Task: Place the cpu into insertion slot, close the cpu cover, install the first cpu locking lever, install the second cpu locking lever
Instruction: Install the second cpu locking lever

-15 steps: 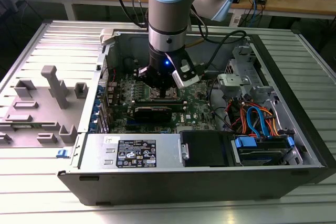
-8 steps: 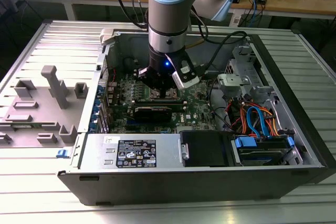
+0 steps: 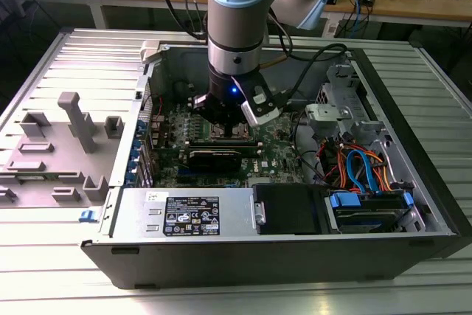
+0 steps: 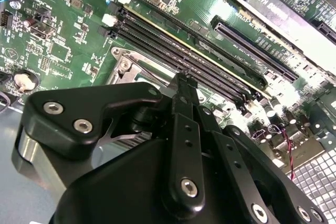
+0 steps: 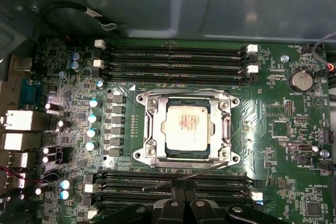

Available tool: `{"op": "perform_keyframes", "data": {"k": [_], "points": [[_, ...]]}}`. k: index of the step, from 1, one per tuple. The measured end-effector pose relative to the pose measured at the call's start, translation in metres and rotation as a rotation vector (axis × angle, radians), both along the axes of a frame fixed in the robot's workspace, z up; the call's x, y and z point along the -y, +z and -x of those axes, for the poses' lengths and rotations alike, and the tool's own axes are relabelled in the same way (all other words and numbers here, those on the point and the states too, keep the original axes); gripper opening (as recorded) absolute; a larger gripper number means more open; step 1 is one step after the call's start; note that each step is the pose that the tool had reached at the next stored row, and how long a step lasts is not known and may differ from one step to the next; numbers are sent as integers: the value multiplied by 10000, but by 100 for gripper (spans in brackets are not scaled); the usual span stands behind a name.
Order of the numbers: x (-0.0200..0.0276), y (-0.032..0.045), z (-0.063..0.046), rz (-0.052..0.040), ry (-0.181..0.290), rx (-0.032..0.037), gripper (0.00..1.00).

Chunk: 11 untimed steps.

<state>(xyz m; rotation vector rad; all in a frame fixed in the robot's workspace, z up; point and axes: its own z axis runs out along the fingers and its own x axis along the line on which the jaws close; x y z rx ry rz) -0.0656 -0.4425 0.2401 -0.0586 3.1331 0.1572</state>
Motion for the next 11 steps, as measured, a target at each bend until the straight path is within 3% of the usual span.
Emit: {"op": "perform_keyframes", "data": {"k": [11], "points": [[0,0,2,-34,-1,-1,11]]}}
